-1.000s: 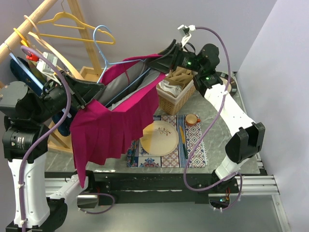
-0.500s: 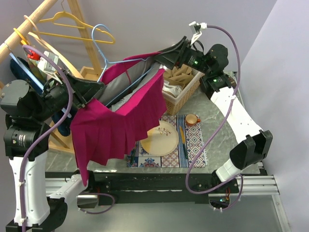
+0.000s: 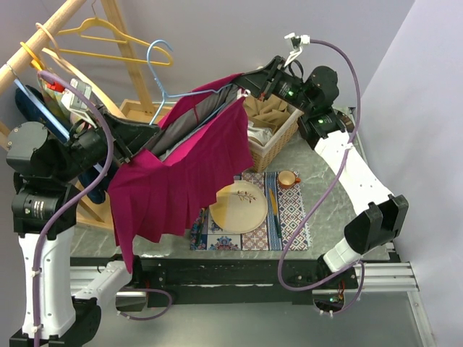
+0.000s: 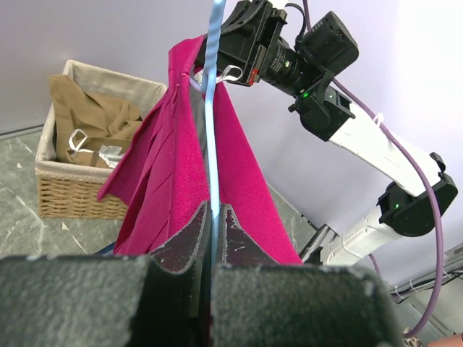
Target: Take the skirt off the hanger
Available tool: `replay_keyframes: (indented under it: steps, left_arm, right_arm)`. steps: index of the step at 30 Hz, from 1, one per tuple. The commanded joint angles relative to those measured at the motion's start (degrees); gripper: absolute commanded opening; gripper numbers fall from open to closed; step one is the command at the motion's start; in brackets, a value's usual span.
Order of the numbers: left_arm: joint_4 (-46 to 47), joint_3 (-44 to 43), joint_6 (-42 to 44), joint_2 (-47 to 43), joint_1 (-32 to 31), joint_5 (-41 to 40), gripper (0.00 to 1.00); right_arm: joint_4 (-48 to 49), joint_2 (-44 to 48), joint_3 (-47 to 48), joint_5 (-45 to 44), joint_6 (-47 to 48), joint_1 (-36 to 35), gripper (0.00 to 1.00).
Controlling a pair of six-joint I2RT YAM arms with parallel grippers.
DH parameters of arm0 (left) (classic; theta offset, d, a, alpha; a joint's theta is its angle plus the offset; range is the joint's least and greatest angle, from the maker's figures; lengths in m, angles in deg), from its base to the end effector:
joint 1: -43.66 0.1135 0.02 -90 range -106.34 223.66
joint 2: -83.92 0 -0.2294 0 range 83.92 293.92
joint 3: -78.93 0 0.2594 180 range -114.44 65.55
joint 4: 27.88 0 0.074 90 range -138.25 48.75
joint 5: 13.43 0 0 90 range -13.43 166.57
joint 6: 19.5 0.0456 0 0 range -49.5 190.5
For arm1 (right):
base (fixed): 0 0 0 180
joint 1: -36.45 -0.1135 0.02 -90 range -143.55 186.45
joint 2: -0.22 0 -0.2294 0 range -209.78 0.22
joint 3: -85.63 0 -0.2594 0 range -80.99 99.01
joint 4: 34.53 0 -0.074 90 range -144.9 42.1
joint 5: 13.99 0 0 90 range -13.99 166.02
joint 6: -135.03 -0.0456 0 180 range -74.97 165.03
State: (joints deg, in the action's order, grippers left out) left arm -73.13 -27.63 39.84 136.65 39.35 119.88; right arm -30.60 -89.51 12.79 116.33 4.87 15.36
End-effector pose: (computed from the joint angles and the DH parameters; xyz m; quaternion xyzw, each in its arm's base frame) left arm 0.1374 -0.0417 0.5215 0.1342 0.6540 -0.4412 0.5997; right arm 0.3325 0.1598 0.4602 -0.1930 0.5691 0.5622 0.5682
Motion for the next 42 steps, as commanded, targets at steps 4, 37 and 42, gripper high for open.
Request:
replay_keyframes:
  steps: [4,37,42]
  left_arm:
    - [10.16,-2.79,-0.63,-2.9,0.19,-1.12,0.01]
    - [15.18,-0.24,-4.59,-1.31,0.19,2.22,0.01]
    - [14.13,0.2,-4.15,-0.79,0.19,5.28,0.01]
  right_arm:
    - [-10.79,-4.22,8.26,-9.2,6.23,1.04,0.03]
    - [-17.48,12.12,7.21,6.96,22.06,1.22,0.89]
    - [-15.01,11.43,8.52,11.88,22.4,0.26,0.92]
